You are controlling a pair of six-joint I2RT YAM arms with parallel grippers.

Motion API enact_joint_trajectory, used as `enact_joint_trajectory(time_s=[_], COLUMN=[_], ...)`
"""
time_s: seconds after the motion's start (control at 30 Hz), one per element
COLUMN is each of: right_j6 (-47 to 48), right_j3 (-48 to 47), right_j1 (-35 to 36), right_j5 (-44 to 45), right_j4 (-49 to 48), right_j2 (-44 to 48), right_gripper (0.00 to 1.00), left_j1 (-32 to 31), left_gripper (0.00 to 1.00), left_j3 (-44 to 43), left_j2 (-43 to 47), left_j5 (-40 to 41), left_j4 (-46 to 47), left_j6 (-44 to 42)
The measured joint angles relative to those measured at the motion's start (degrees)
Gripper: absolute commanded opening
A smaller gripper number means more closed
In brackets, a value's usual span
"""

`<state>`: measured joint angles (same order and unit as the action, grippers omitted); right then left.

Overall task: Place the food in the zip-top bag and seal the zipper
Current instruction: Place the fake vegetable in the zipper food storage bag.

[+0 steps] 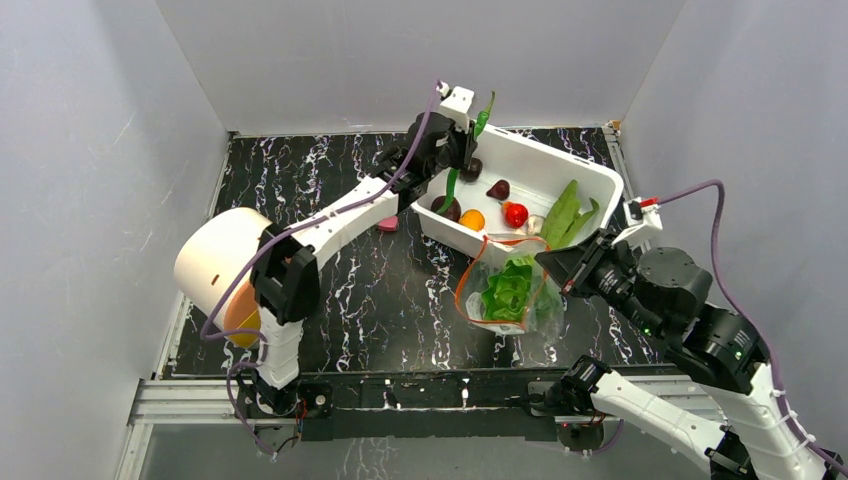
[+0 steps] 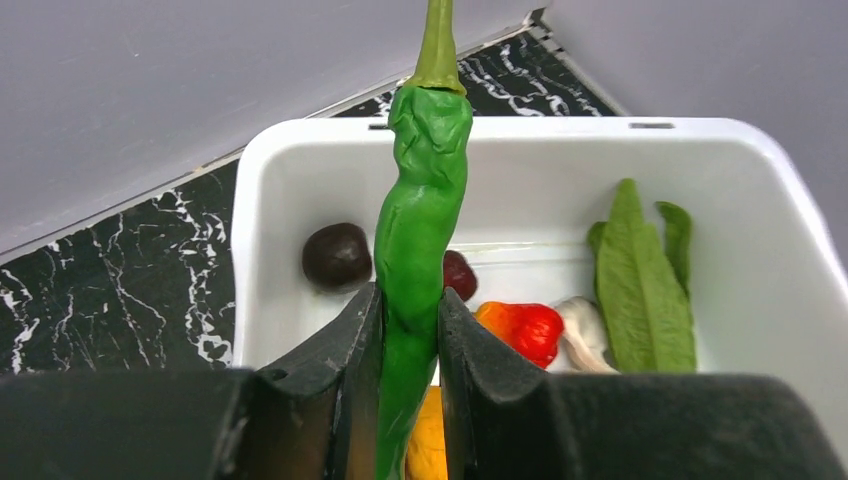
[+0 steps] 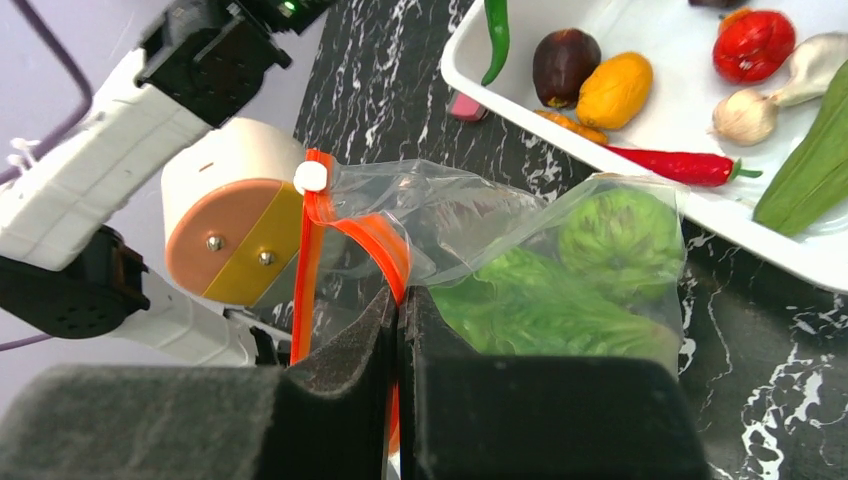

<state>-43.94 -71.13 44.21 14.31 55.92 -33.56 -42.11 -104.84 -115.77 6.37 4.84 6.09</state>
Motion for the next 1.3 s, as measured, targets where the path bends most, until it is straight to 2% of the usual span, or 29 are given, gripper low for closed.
enact_joint_trajectory(time_s=[0.17,0.53,0.73,1.03,1.3], right_j6=[-1.86,-9.53,-15.54,-25.31,-30.62], right_j3=[4.59,10.97,14.73,19.02,21.14], right_j1=[0.0,0.0,0.0,0.0,0.0], right_j5=[-3.67,-9.9,-12.15,-14.05,-15.3], right_j4=[-3.3,-9.9,-14.08,-20.0,-25.79], right_j2=[0.0,-1.16,-1.77,-2.32,-4.15], right_gripper=[0.0,0.0,0.0,0.0,0.0], left_j1=[-0.02,-0.02,-0.02,-0.02,-0.02], left_gripper=[0.0,0.0,0.0,0.0,0.0], left_j3=[6.49,20.79,28.65,39.67,48.63], left_j2=[7.48,32.59,42.91,51.45,52.11], left_j5=[-2.64,-8.66,-11.47,-20.37,-33.86], left_j4=[2.08,9.4,14.05,26.25,42.34], left_j6=[3.26,9.64,12.94,19.58,22.1])
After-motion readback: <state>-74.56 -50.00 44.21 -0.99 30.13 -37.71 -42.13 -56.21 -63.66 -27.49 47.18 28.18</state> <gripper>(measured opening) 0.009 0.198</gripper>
